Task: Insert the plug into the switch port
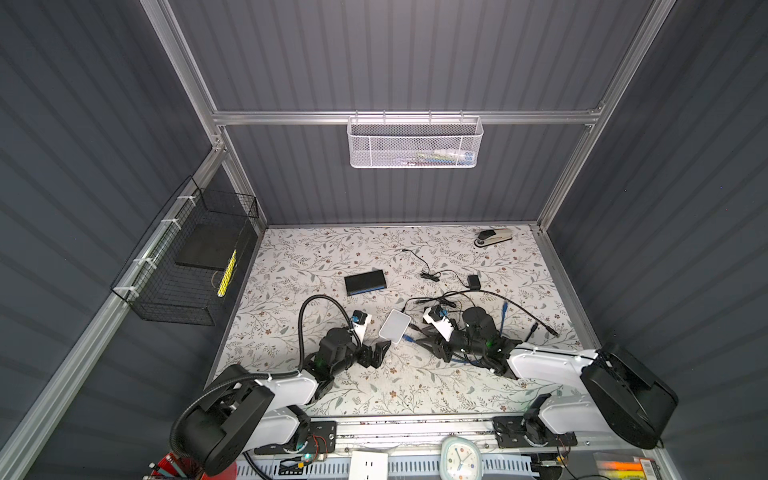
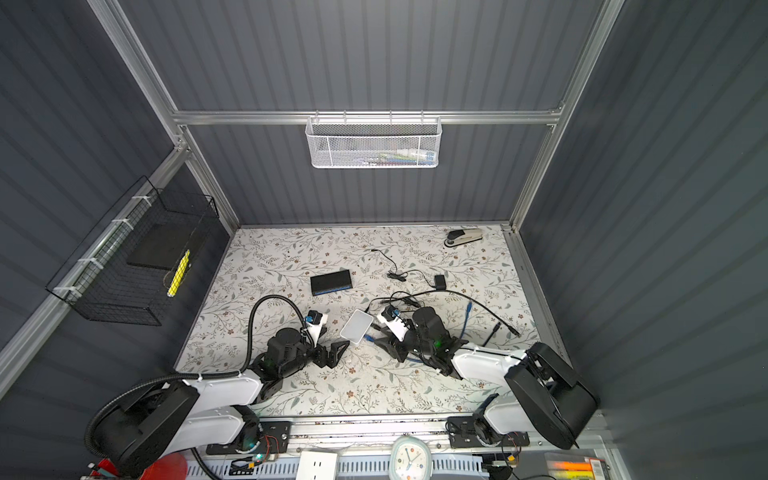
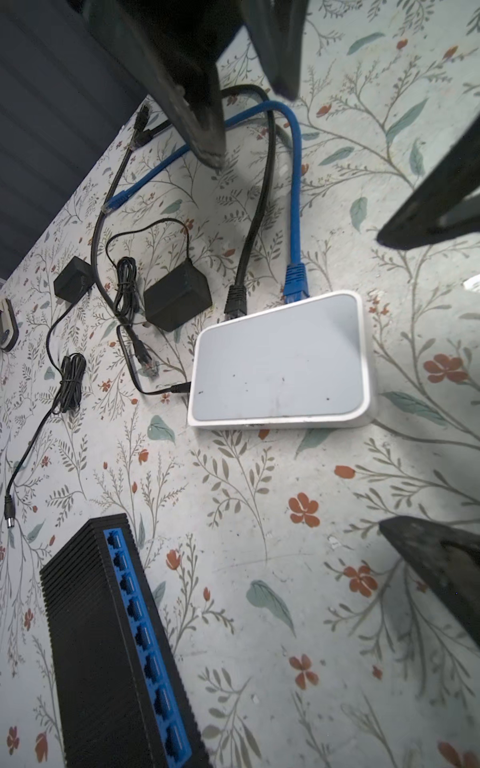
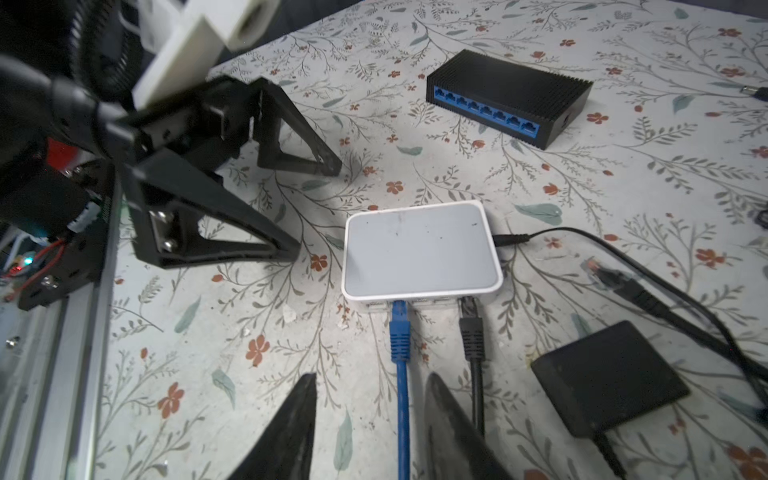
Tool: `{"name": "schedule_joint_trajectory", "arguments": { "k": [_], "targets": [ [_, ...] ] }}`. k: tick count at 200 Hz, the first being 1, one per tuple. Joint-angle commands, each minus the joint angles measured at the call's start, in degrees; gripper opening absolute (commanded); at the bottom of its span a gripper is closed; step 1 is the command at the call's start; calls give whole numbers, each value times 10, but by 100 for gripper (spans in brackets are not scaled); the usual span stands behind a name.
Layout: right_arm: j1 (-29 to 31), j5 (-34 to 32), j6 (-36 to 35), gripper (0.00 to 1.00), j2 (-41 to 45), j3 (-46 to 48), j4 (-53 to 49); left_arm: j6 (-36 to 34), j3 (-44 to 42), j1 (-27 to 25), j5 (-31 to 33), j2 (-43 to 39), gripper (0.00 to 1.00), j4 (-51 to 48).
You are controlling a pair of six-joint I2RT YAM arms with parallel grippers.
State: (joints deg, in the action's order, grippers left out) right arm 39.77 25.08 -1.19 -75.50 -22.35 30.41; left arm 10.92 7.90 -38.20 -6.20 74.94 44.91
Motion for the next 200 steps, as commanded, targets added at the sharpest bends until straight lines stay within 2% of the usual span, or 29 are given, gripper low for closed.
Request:
{"name": "schedule_joint_trajectory", "arguments": {
  "k": [1, 19, 28, 32, 41, 63, 66, 69, 74, 90, 107, 126, 144, 154, 161, 174, 200],
  "targets": [
    [8, -20, 58, 45, 38, 23, 1, -57, 1, -31, -1, 16, 100, 54],
    [14, -71, 69, 52, 72, 53, -7, -90, 23, -70, 32, 38, 100, 23],
    [15, -48, 50, 67, 86, 72, -5, -100, 20, -82, 61, 56, 100, 44],
    [15, -40, 47, 70, 92, 81, 3, -99, 15, -83, 78, 68, 100, 62],
    [14, -40, 35, 71, 100, 104, 24, -96, -4, -83, 117, 91, 100, 111],
    [16, -15, 2, 74, 110, 122, 49, -99, -23, -82, 155, 129, 100, 195],
    [16, -17, 2, 77, 109, 125, 62, -103, -23, -83, 156, 132, 100, 199],
    [18, -23, 1, 95, 107, 127, 71, -107, -23, -82, 156, 133, 100, 202],
    [20, -34, 1, 99, 101, 129, 82, -112, -23, -82, 159, 138, 100, 205],
    [20, -34, -13, 99, 59, 124, 114, -132, -12, -82, 154, 169, 100, 234],
    [21, -14, -17, 99, -8, 123, 193, -145, -11, -82, 150, 214, 100, 287],
    [53, -117, -71, 98, -61, 115, 212, -150, -12, -82, 134, 252, 100, 329],
    [51, -141, -102, 87, -96, 113, 237, -153, -5, -82, 126, 269, 99, 334],
    [51, -132, -116, 74, -111, 109, 253, -158, 2, -82, 123, 280, 99, 336],
    [51, -126, -121, 67, -120, 99, 244, -161, 8, -82, 123, 290, 99, 338],
    [51, -119, -129, 58, -137, 69, 203, -175, 23, -82, 118, 313, 99, 346],
    [40, -103, -140, 56, -180, 56, 237, -186, 42, -70, 100, 352, 97, 355]
  ]
}}
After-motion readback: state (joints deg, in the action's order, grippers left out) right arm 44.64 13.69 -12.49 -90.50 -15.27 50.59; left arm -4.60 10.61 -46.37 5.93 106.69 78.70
